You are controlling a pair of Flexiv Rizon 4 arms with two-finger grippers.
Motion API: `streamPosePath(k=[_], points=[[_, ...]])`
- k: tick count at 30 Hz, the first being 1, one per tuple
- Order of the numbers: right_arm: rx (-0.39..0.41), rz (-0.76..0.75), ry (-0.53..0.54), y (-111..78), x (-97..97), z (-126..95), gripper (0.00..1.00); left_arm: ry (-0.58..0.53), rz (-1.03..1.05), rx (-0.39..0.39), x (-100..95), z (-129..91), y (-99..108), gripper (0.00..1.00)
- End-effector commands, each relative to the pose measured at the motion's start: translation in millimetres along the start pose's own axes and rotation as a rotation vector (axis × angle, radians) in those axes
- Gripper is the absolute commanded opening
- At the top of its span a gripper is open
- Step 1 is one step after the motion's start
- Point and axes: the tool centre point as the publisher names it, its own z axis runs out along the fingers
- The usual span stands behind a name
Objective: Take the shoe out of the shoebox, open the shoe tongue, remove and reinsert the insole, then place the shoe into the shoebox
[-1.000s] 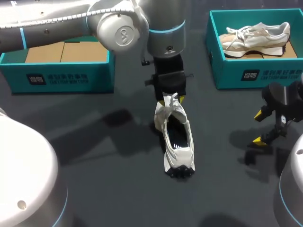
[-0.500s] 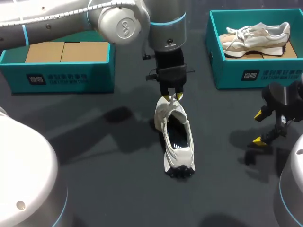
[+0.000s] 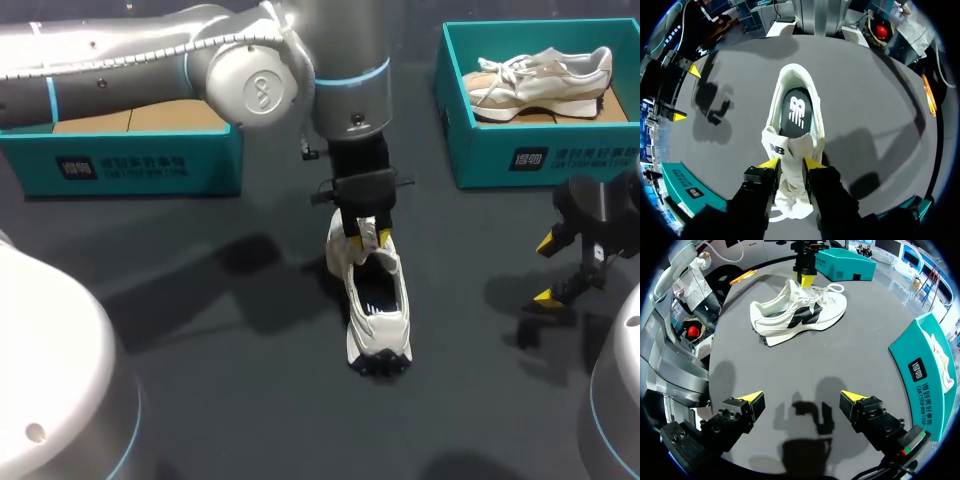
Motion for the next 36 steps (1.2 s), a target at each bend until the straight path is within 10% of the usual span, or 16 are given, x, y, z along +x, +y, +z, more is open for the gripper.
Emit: streamPosePath(k=[1,13,27,36], points=[[0.003,0.001,-0.003,-0.1,1.5,0,1.0,-0.012,0.011,0.014,9.5,16,-10,0.27],[0.003,0.001,-0.003,-0.1,1.5,0,1.0,-0.056,0.039,-0.036,4.5,-9,-24,0.27],[0.003,0.001,-0.003,-0.1,1.5,0,1.0,0.001,0.024,0.036,5.4,50,-40,0.27],[0.003,0.001,-0.003,-0.1,1.5,0,1.0,-0.068,0.04,-0.025,10.6,6,-59,0.29]])
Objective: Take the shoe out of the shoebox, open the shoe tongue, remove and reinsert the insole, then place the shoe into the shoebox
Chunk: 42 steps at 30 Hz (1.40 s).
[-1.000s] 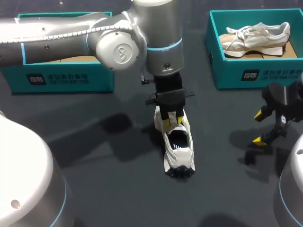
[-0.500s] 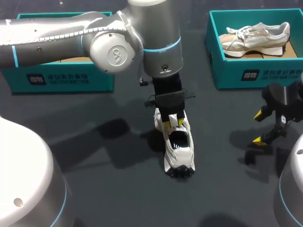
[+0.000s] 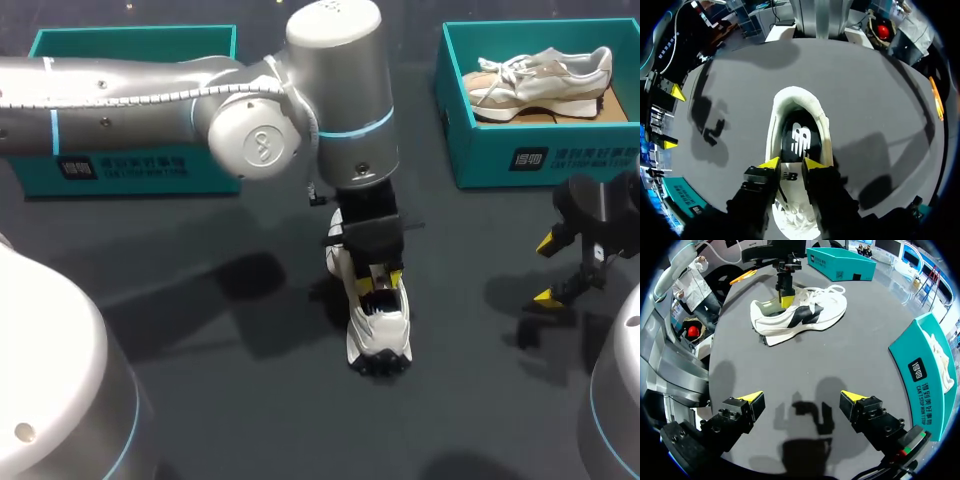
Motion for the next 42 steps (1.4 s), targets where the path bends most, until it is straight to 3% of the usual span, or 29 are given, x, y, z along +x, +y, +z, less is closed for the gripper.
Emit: streamPosePath(k=[1,6,7,9,10,11,12,15,28,29,36,37,38,42], points=[[0.002,0.001,-0.003,-0.1,1.5,0,1.0,-0.03,0.0,-0.046,13.4,-35,-19,0.29],[0.002,0.001,-0.003,-0.1,1.5,0,1.0,-0.025,-0.049,-0.041,11.8,-57,-30,0.31],[0.002,0.001,-0.003,-0.1,1.5,0,1.0,-0.028,-0.072,-0.045,12.4,-59,-32,0.35],[0.002,0.001,-0.003,-0.1,1.5,0,1.0,-0.025,-0.113,-0.033,13.9,-64,-38,0.56],[0.002,0.001,-0.003,-0.1,1.5,0,1.0,-0.031,-0.138,-0.027,14.9,-66,-41,0.78],[0.002,0.001,-0.003,-0.1,1.5,0,1.0,-0.031,-0.168,-0.013,15.8,-68,-43,0.92],[0.002,0.001,-0.003,-0.1,1.5,0,1.0,-0.023,-0.195,-0.018,16.8,-70,-46,1.0],[0.002,0.001,-0.003,-0.1,1.5,0,1.0,0.009,-0.224,-0.049,20.3,-82,-55,1.0],[0.002,0.001,-0.003,-0.1,1.5,0,1.0,0.009,-0.224,-0.049,20.3,-82,-55,1.0],[0.002,0.001,-0.003,-0.1,1.5,0,1.0,0.005,-0.264,-0.071,21.8,-81,-59,1.0],[0.002,0.001,-0.003,-0.1,1.5,0,1.0,0.035,-0.497,-0.024,37.4,-84,-87,1.0],[0.002,0.001,-0.003,-0.1,1.5,0,1.0,0.067,-0.596,-0.073,37.3,-84,-91,1.0],[0.002,0.001,-0.003,-0.1,1.5,0,1.0,0.079,-0.74,-0.214,35.2,-83,-93,1.0],[0.002,0.001,-0.003,-0.1,1.5,0,1.0,0.079,-0.74,-0.214,35.2,-83,-93,1.0]])
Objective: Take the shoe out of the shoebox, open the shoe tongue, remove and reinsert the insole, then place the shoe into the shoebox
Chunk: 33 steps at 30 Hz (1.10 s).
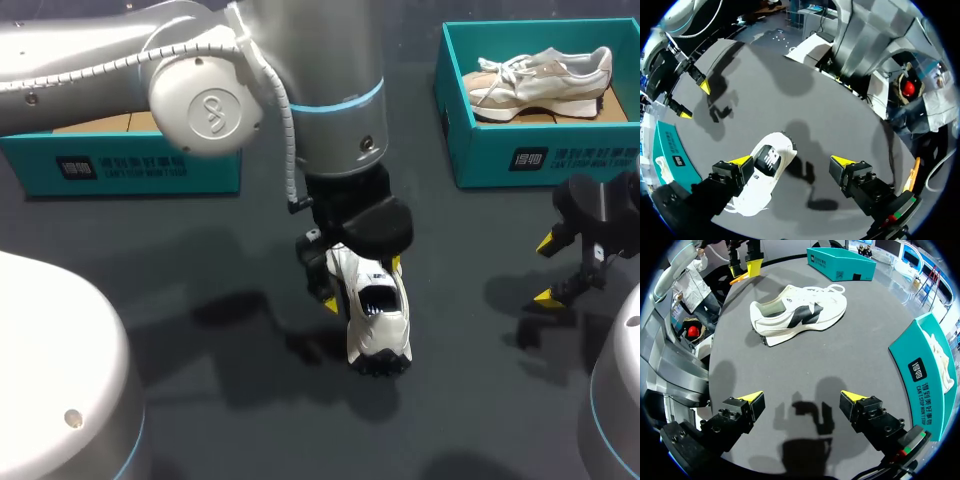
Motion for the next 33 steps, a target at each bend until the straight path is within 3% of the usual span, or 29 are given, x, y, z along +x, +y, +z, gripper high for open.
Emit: streamPosePath(k=[1,9,14,15,19,27,33], points=[[0.003,0.001,-0.003,-0.1,1.5,0,1.0,-0.003,-0.188,-0.155,2.2,-3,-8,1.0],[0.003,0.001,-0.003,-0.1,1.5,0,1.0,-0.003,-0.188,-0.155,2.2,-3,-8,1.0],[0.003,0.001,-0.003,-0.1,1.5,0,1.0,-0.039,-0.425,-0.157,5.7,20,-14,1.0],[0.003,0.001,-0.003,-0.1,1.5,0,1.0,-0.052,-0.464,-0.12,8.3,23,-16,1.0],[0.003,0.001,-0.003,-0.1,1.5,0,1.0,-0.073,-0.58,-0.086,8.9,21,-14,1.0],[0.003,0.001,-0.003,-0.1,1.5,0,1.0,-0.073,-0.58,-0.086,8.9,21,-14,1.0],[0.003,0.001,-0.003,-0.1,1.5,0,1.0,-0.096,-0.64,-0.085,-3.0,48,-9,1.0]])
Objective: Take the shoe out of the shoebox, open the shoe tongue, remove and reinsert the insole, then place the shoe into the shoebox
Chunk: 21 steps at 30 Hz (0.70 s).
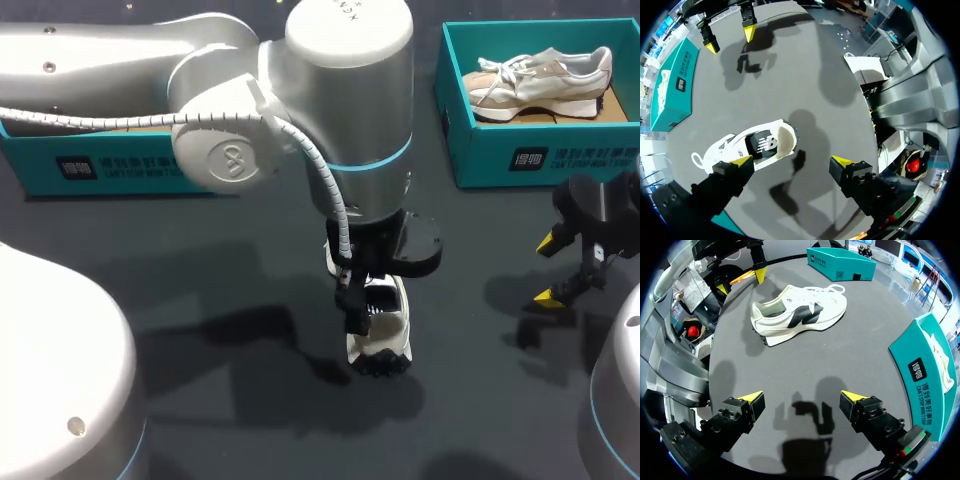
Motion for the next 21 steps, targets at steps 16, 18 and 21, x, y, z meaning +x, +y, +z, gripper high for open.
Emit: streamPosePath(k=[16,18,21], points=[[0.003,0.001,-0.003,-0.1,1.5,0,1.0,-0.045,-0.164,-0.011,8.5,55,-17,1.0],[0.003,0.001,-0.003,-0.1,1.5,0,1.0,-0.057,-0.182,-0.009,8.3,58,-17,1.0],[0.003,0.001,-0.003,-0.1,1.5,0,1.0,-0.07,-0.212,-0.003,6.4,63,-17,0.96]])
